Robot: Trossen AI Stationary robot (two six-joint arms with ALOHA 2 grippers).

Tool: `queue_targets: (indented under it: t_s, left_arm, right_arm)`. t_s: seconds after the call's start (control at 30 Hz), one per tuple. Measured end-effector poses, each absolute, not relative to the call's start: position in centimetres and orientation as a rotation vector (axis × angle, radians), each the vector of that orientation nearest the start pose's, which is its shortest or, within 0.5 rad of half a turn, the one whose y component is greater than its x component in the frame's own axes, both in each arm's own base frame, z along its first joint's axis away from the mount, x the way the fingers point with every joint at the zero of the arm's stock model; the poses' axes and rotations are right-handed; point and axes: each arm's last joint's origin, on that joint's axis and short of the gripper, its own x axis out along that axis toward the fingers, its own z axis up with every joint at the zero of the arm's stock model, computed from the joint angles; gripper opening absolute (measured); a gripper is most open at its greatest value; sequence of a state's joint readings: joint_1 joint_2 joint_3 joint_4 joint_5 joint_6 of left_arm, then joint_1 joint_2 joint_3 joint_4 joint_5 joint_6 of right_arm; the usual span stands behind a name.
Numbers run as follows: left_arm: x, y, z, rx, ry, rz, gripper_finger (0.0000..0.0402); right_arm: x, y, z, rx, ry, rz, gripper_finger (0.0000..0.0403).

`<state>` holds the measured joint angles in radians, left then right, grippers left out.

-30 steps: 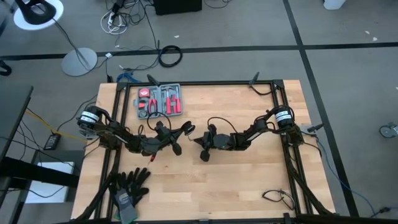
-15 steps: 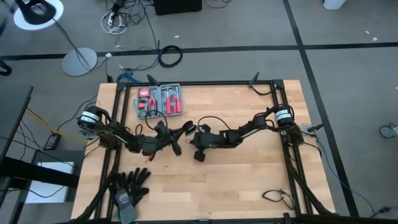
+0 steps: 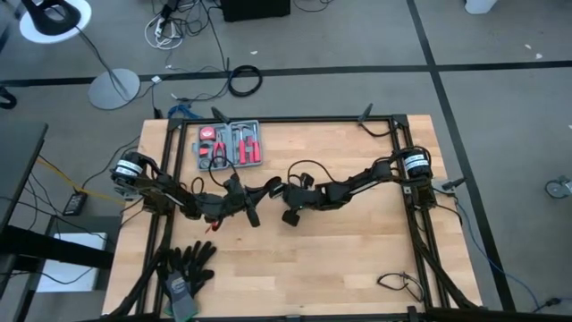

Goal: Coil cords
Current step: Coil the black wire onto the spool

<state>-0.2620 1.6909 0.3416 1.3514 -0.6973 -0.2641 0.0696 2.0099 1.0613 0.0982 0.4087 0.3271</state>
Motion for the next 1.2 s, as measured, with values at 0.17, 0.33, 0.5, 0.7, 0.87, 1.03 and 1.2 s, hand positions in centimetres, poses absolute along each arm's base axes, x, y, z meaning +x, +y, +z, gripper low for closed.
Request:
queue_targets:
  t_s: [0.17, 0.33, 0.5, 0.7, 0.87, 1.03, 1.2]
  left_arm:
    - [25.0, -4.8, 14.5, -0.271, -0.104, 0.412, 0.0001]
    - [25.0, -5.1, 14.3, -0.251, -0.073, 0.351, 0.0001]
    - [25.0, -4.9, 13.5, -0.222, -0.002, 0.385, 0.0001]
    - [24.8, -4.6, 11.9, -0.206, 0.138, 0.454, 0.0001]
    - [24.5, -4.4, 11.0, -0.184, 0.219, 0.490, 0.0001]
    - [24.4, -4.3, 10.8, -0.171, 0.232, 0.512, 0.0001]
    - [24.2, -4.1, 10.5, -0.167, 0.251, 0.571, 0.0001]
  right_arm:
    - [39.0, 1.7, 11.2, 0.037, 0.712, -0.410, 0.0000]
    - [38.0, 1.3, 11.0, 0.018, 0.822, -0.508, 0.0000]
    - [36.4, 1.2, 12.0, 0.015, 0.925, -0.547, 0.0000]
    - [35.6, 1.3, 15.1, 0.039, 0.890, -0.522, 0.0000]
    - [35.9, 0.8, 17.9, 0.148, 0.771, -0.419, 0.0000]
    - [37.7, 0.3, 18.9, 0.262, 0.588, -0.243, 0.0000]
    - [38.2, 0.4, 18.8, 0.345, 0.554, -0.181, 0.0000]
